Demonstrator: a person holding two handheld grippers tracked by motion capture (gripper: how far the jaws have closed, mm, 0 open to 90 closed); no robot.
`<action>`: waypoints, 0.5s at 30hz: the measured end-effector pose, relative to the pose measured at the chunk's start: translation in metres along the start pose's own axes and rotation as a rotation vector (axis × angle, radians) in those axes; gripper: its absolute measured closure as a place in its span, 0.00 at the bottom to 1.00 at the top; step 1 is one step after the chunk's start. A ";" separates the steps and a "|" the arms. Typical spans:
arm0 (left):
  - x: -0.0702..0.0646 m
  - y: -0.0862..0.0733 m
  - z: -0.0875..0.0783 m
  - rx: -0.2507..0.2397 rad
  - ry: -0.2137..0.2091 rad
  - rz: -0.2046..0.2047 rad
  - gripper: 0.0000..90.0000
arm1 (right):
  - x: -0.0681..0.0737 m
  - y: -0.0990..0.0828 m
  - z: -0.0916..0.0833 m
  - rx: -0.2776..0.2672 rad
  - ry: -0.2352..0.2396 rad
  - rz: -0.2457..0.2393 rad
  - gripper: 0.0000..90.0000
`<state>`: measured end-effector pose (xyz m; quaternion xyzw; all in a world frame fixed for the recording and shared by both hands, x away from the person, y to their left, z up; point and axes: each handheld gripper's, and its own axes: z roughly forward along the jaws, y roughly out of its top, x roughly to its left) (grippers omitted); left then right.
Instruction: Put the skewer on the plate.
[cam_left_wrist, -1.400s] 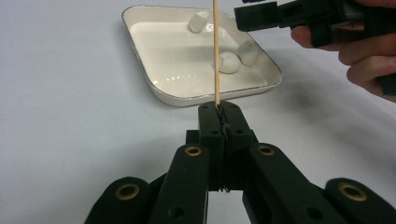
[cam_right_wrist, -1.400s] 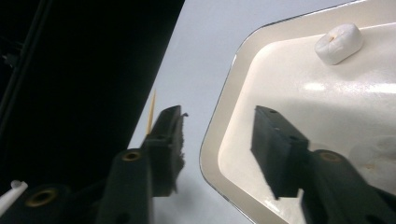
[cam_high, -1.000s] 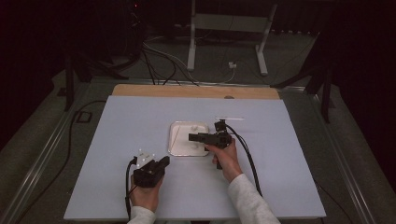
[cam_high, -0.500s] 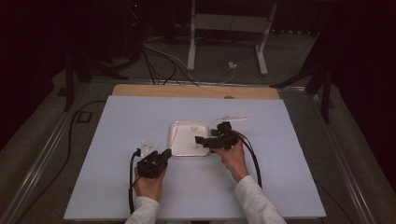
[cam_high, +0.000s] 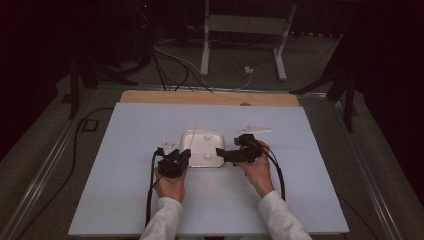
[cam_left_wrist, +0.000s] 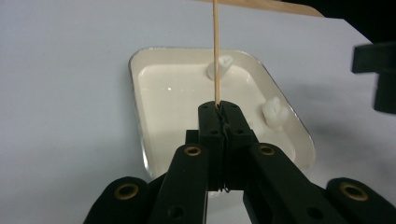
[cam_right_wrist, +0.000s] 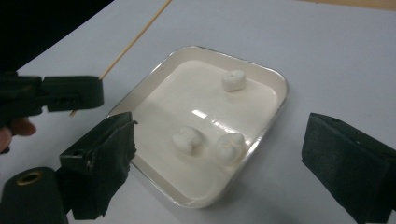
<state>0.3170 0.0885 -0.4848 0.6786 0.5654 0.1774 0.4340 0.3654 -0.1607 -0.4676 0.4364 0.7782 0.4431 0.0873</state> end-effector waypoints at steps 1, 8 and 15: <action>-0.001 0.002 0.002 -0.003 0.003 -0.004 1.00 | -0.001 -0.001 -0.002 -0.004 -0.003 0.000 0.10; -0.006 0.009 0.023 0.023 0.047 -0.007 1.00 | -0.012 -0.008 -0.014 -0.026 -0.021 0.013 0.10; -0.010 0.001 0.038 0.071 0.106 0.005 1.00 | -0.018 -0.014 -0.025 -0.038 -0.027 0.014 0.10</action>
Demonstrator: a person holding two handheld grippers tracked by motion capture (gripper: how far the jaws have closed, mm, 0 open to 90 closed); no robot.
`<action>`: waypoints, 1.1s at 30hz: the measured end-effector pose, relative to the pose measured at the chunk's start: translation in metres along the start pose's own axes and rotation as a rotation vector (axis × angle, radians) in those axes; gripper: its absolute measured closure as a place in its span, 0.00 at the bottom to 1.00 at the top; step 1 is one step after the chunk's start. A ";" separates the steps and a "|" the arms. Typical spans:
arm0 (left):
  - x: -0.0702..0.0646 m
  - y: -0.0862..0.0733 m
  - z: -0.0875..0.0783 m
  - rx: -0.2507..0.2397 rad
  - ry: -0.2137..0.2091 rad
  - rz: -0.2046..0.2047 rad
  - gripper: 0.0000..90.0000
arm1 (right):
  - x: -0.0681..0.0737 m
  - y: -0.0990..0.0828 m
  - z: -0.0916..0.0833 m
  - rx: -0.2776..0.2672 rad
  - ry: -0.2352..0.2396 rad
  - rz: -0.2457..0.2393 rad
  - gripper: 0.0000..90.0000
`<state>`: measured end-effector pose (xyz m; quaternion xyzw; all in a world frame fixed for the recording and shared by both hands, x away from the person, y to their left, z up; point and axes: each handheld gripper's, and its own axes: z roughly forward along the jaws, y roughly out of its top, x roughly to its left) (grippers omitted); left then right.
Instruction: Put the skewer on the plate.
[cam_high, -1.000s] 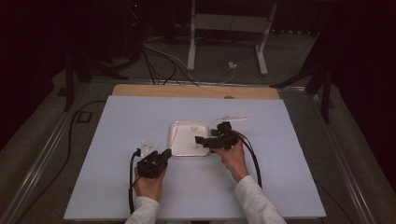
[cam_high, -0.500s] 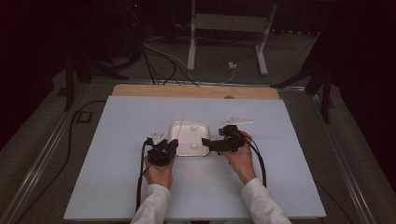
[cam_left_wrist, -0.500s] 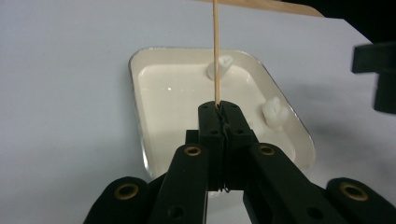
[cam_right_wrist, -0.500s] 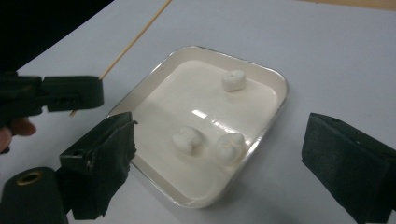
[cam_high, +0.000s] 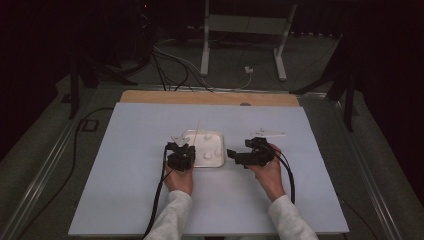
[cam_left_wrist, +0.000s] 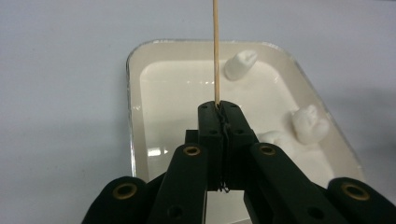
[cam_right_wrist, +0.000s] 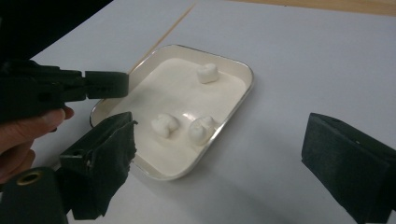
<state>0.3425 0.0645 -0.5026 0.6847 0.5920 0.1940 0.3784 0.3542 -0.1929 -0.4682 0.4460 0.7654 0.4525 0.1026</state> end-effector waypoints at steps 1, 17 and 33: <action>-0.001 -0.001 0.001 0.005 0.004 0.000 1.00 | -0.001 -0.001 -0.001 -0.003 -0.002 -0.001 0.10; 0.000 -0.013 0.013 0.056 0.026 -0.012 0.70 | -0.009 -0.008 -0.011 -0.020 0.002 0.009 0.11; 0.044 0.000 -0.062 -0.171 -0.128 0.081 0.10 | -0.021 -0.022 -0.037 -0.070 -0.013 -0.009 0.04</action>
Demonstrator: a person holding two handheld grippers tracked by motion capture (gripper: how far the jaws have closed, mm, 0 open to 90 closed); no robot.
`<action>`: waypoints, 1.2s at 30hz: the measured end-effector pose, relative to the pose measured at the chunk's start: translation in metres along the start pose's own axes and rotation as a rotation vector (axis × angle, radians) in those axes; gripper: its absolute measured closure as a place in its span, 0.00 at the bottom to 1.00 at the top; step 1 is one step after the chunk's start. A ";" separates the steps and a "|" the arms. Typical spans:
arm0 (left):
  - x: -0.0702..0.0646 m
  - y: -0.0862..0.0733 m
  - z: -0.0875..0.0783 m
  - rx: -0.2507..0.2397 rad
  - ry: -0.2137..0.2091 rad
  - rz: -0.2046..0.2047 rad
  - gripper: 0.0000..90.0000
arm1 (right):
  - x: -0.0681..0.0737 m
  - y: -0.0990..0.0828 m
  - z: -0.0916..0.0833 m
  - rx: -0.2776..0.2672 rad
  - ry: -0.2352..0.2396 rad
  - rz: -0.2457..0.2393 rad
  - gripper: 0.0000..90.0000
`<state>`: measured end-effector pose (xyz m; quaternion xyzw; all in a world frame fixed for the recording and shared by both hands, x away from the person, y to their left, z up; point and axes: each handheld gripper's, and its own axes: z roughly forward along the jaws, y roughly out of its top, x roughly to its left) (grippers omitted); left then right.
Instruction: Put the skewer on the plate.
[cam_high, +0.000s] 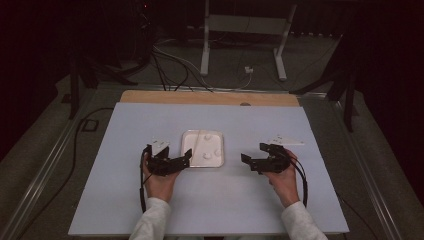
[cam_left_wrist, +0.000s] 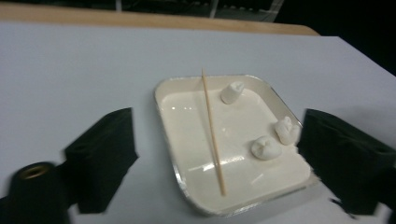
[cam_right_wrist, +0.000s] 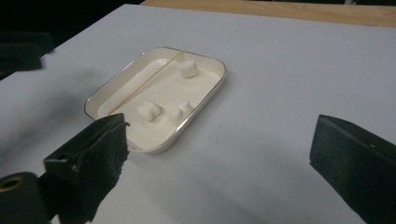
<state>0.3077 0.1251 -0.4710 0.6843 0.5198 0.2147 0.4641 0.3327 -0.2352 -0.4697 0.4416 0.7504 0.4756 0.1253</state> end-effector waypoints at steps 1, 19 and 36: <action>0.003 0.001 -0.007 -0.005 -0.006 0.023 0.07 | 0.000 -0.001 -0.003 -0.003 -0.001 -0.005 0.03; 0.049 -0.017 -0.089 -0.146 -0.062 0.118 0.01 | -0.013 -0.034 -0.064 -0.140 -0.080 -0.066 0.00; 0.070 -0.037 -0.115 -0.199 -0.006 0.093 0.01 | -0.024 -0.061 -0.092 -0.188 -0.171 -0.078 0.00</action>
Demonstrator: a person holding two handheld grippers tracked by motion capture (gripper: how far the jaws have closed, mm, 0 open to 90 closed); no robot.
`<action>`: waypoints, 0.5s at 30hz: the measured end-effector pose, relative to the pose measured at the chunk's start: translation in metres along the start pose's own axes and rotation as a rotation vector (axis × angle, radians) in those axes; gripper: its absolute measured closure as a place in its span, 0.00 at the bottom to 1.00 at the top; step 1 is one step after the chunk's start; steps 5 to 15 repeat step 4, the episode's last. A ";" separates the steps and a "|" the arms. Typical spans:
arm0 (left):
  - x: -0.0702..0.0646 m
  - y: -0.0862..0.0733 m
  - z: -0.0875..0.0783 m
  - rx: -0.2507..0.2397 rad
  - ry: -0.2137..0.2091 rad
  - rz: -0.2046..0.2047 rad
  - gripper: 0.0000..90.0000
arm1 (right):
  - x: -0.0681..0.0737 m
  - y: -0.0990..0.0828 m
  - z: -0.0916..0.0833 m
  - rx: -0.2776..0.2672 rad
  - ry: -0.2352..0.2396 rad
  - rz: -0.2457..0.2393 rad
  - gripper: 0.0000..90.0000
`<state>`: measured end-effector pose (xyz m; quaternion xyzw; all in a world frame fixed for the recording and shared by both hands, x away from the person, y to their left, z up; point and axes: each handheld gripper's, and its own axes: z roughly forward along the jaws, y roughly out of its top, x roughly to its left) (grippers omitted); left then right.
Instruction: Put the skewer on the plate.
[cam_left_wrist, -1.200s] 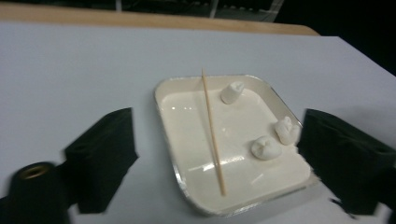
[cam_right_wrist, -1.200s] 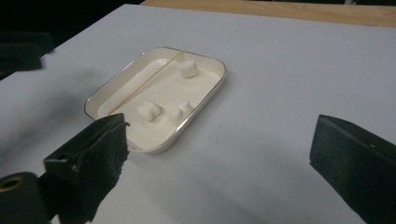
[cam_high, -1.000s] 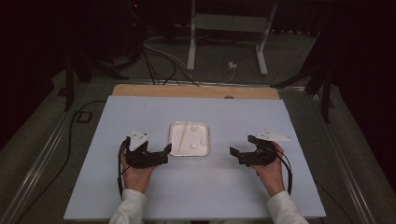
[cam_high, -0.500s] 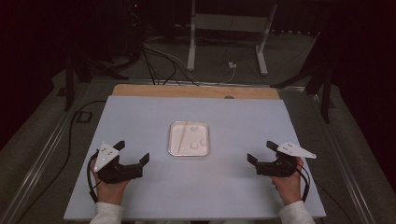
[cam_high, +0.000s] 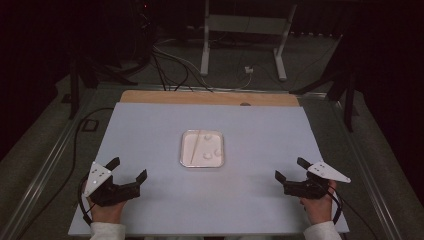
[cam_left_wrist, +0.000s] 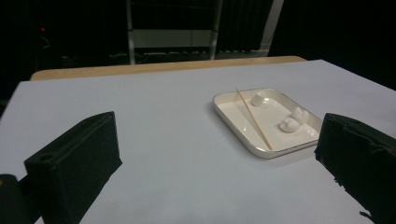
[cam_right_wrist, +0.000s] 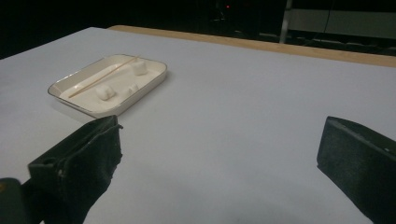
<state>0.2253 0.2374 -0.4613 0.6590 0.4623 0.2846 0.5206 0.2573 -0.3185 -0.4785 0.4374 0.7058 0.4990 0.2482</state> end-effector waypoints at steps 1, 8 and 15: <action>0.000 0.000 -0.001 -0.001 0.003 -0.001 0.01 | 0.000 0.000 0.000 0.002 -0.004 -0.004 0.00; 0.001 -0.001 -0.001 0.013 0.019 0.002 0.01 | 0.001 0.000 0.001 0.008 -0.013 -0.023 0.00; 0.001 -0.001 -0.001 0.013 0.019 0.002 0.01 | 0.001 0.000 0.001 0.008 -0.013 -0.023 0.00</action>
